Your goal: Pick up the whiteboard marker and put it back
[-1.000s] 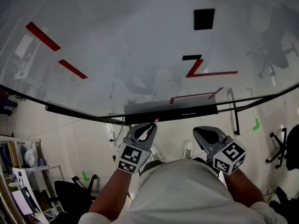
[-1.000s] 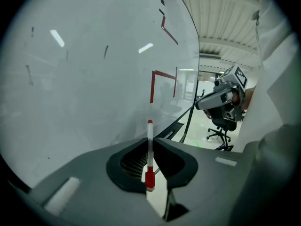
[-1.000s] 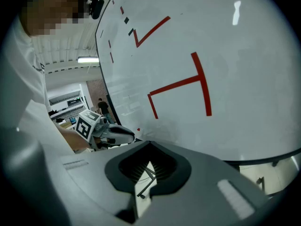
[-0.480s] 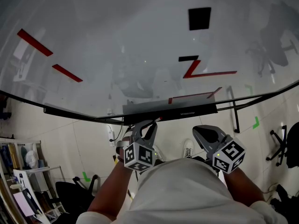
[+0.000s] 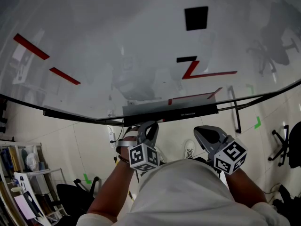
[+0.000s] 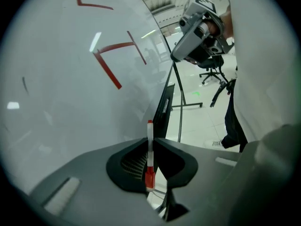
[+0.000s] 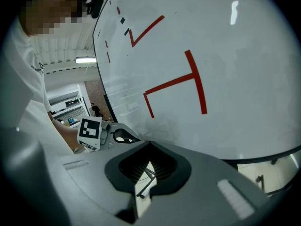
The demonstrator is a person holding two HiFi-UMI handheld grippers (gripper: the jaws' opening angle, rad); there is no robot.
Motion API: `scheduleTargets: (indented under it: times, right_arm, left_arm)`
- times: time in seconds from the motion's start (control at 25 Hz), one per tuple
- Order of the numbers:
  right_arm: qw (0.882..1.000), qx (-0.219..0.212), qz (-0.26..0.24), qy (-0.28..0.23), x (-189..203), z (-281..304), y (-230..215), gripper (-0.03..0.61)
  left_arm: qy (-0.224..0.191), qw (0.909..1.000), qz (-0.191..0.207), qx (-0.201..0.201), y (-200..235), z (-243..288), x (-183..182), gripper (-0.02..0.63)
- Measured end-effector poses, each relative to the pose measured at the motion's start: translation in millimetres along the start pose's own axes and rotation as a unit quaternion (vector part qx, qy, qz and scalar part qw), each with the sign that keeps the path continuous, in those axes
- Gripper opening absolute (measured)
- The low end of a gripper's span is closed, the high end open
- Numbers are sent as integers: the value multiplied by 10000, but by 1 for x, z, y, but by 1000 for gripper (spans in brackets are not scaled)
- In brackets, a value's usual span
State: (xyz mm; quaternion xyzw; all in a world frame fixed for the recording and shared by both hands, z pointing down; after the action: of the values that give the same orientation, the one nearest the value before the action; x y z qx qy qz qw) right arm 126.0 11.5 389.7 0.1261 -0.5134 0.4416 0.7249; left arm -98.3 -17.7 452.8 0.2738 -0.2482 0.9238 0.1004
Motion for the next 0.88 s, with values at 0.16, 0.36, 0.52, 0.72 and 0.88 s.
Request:
scheduleTargets:
  times: [0.16, 0.36, 0.52, 0.72, 0.88]
  right_arm:
    - [10000, -14, -1, 14, 0, 2, 1, 2]
    - [10000, -12, -9, 14, -2, 1, 0, 2]
    - [10000, 6, 13, 36, 1, 1, -2, 2]
    - [10000, 9, 0, 46, 1, 0, -2, 2]
    - [10000, 38, 11, 65, 2, -1, -3, 2]
  left_arm:
    - [253, 9984, 506, 29, -1, 11, -1, 55]
    - [482, 9944, 935, 82, -1, 22, -4, 55]
    - [597, 9910, 1182, 175, -3, 32, -4, 55]
    - [651, 9892, 1279, 288, -1, 42, -1, 55]
    - [731, 9885, 1291, 293, 2, 46, 0, 55]
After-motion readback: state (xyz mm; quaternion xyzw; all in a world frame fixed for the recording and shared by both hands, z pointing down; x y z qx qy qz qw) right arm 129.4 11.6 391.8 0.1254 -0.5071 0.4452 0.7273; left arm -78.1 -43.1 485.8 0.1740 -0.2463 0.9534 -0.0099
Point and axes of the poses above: the fingertips, and each gripper's own axes: z forward along the fingers, y to its left, x out of its underside, the point moved 9 cm from there along -z, backward along the fingers, and after that the axes turned 5 degrees about x, right-handed, at the moved point
